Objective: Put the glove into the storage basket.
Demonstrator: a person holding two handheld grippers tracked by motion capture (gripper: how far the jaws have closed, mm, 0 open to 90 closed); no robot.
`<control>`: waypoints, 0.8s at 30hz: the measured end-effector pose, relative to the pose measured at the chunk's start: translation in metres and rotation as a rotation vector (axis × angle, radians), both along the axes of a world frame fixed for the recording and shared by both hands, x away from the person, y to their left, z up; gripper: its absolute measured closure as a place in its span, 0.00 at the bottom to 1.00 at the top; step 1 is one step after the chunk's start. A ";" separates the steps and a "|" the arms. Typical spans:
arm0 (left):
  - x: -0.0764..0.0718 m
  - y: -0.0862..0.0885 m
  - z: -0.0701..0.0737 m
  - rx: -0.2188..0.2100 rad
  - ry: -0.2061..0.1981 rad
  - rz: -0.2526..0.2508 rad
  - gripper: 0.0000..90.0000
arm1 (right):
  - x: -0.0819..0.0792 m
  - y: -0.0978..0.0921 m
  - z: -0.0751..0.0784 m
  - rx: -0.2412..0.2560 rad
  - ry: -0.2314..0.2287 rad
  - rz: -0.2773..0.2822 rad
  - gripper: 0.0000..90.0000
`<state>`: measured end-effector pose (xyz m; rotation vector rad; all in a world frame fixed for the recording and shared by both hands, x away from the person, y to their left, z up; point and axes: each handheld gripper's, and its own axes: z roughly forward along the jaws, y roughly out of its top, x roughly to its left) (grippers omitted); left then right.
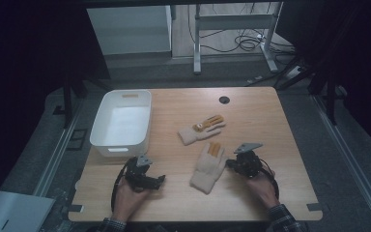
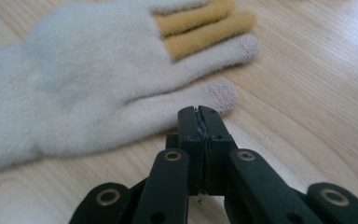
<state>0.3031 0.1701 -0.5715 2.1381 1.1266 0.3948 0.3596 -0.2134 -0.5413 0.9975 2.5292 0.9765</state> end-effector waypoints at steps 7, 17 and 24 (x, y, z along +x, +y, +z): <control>0.000 0.000 0.000 0.000 0.000 0.000 0.03 | 0.008 0.007 -0.001 0.011 -0.012 -0.008 0.97; 0.000 0.000 0.000 0.001 0.000 0.000 0.03 | 0.032 0.024 -0.002 0.021 -0.007 -0.011 0.94; 0.000 0.000 0.000 0.000 0.000 0.000 0.03 | 0.038 0.033 -0.003 0.024 -0.003 -0.002 0.92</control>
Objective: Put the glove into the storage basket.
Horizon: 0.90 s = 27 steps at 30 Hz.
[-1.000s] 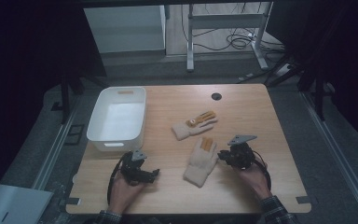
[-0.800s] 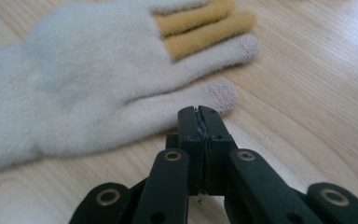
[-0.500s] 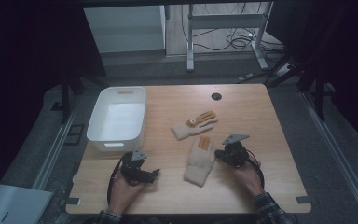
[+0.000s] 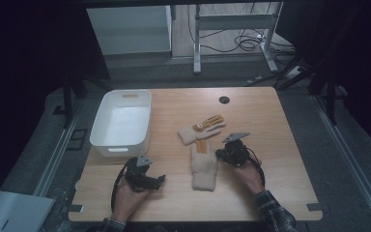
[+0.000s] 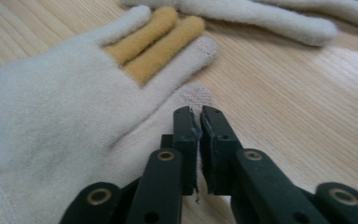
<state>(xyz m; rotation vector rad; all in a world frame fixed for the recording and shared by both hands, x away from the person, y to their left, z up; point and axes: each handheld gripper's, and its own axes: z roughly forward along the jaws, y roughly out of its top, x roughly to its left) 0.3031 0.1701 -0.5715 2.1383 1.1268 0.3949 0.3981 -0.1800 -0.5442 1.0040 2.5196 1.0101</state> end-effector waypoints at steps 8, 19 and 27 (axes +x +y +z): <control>0.000 0.000 0.000 0.000 0.000 0.000 0.03 | 0.010 0.000 0.010 0.033 -0.002 -0.026 0.75; 0.000 0.000 0.000 0.000 0.000 -0.001 0.03 | 0.051 0.031 0.025 0.069 -0.027 -0.069 0.51; 0.000 0.000 0.000 0.001 0.000 -0.001 0.03 | 0.076 0.049 0.024 0.060 -0.028 -0.111 0.47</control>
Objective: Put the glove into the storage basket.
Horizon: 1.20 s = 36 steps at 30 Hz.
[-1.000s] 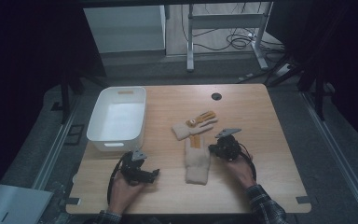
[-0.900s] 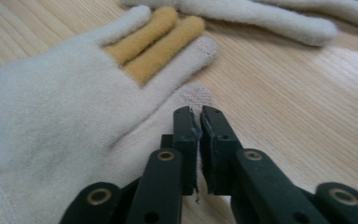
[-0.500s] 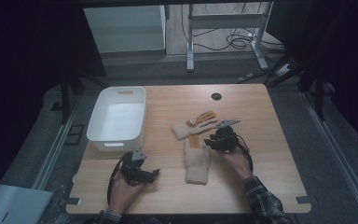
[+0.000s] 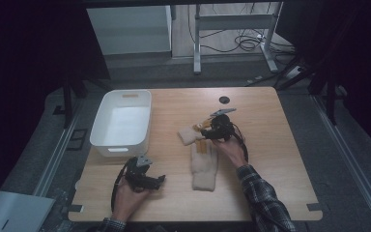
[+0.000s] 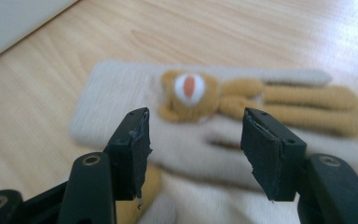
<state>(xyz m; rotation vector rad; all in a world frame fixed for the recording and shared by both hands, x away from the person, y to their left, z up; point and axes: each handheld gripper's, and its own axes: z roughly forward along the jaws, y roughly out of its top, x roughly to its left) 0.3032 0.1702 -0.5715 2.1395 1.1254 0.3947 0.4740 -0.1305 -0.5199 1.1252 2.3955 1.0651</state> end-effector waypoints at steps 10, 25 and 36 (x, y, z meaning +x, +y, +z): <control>0.000 0.000 0.000 0.002 0.001 -0.001 0.03 | 0.026 0.033 -0.007 -0.042 0.013 -0.024 0.49; 0.000 0.000 0.000 -0.001 -0.001 -0.001 0.03 | 0.030 0.044 -0.019 -0.142 -0.006 -0.052 0.69; 0.000 0.000 0.000 0.001 0.000 -0.002 0.03 | 0.026 0.037 0.001 -0.113 -0.031 -0.026 0.71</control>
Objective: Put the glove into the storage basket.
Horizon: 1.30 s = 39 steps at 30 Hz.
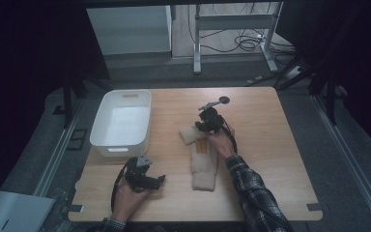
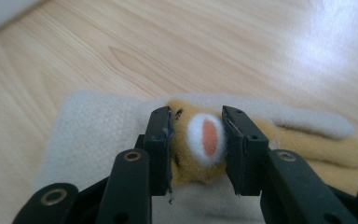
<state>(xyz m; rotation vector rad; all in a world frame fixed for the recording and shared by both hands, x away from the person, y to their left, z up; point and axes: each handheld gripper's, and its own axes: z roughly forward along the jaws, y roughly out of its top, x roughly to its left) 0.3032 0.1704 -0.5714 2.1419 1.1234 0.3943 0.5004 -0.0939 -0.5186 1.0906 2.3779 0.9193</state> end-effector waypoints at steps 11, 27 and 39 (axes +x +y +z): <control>0.000 0.000 0.000 0.000 -0.001 0.000 0.03 | -0.016 -0.017 0.039 0.065 -0.008 0.103 0.71; 0.000 0.000 0.000 -0.003 -0.001 0.001 0.03 | -0.065 -0.046 0.082 0.097 -0.014 0.291 0.71; 0.000 0.000 0.000 -0.005 -0.003 0.003 0.03 | -0.112 -0.064 0.080 0.116 0.041 0.414 0.70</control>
